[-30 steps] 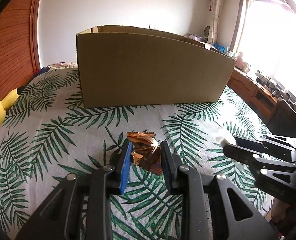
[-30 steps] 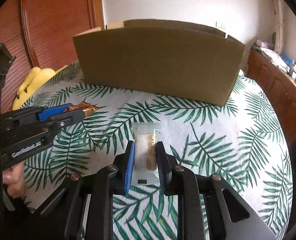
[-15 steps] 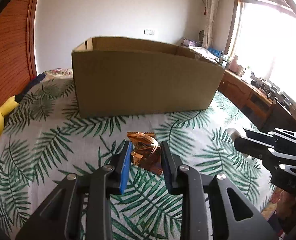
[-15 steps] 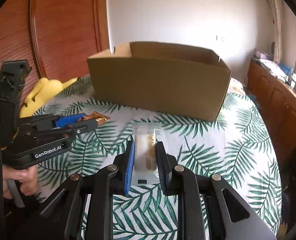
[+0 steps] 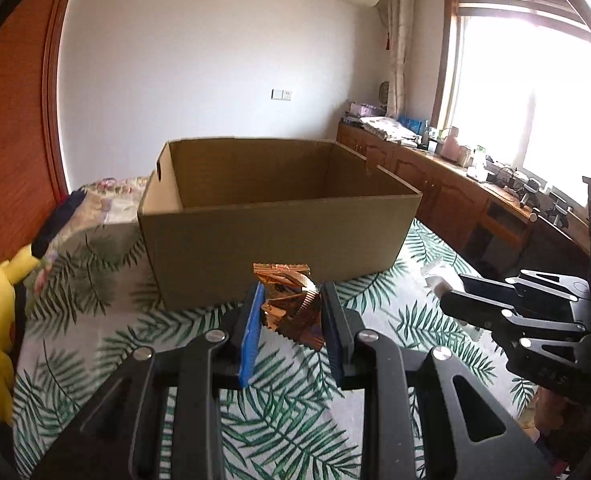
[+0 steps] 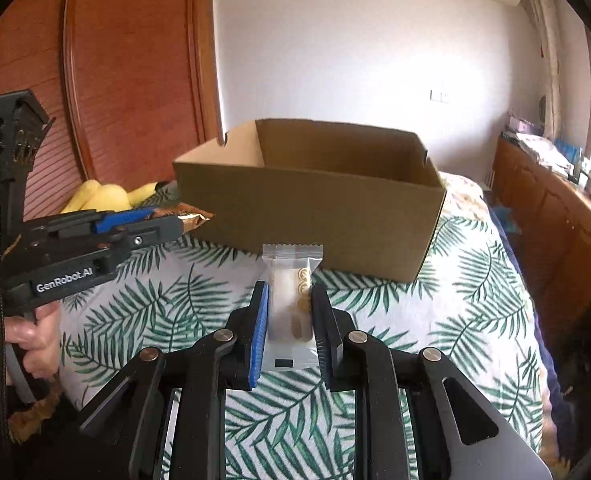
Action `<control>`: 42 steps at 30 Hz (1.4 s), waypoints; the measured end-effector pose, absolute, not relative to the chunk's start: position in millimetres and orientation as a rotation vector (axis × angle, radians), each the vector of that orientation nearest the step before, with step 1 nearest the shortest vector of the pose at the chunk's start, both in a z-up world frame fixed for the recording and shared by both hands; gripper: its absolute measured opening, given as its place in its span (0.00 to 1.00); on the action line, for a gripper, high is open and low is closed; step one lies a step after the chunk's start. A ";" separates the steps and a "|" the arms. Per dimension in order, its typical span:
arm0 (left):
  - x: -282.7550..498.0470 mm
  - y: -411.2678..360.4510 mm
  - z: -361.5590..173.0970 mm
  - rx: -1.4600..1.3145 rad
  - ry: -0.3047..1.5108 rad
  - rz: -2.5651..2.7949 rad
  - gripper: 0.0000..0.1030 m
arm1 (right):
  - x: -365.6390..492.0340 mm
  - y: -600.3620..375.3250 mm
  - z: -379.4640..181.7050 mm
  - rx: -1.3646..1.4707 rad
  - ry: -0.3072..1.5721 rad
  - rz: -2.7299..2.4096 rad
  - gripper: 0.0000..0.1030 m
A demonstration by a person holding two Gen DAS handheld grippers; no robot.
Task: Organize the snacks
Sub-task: 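Carry both snacks over the box and open both grippers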
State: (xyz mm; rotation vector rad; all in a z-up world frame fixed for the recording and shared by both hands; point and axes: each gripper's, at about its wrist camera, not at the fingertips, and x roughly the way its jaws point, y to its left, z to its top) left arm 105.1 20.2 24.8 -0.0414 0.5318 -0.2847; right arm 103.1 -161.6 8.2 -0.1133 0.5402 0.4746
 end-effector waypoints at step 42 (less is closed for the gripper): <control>244.3 39.5 51.5 -0.002 0.527 -0.283 0.26 | 255.6 -130.7 40.9 -0.135 0.546 0.458 0.19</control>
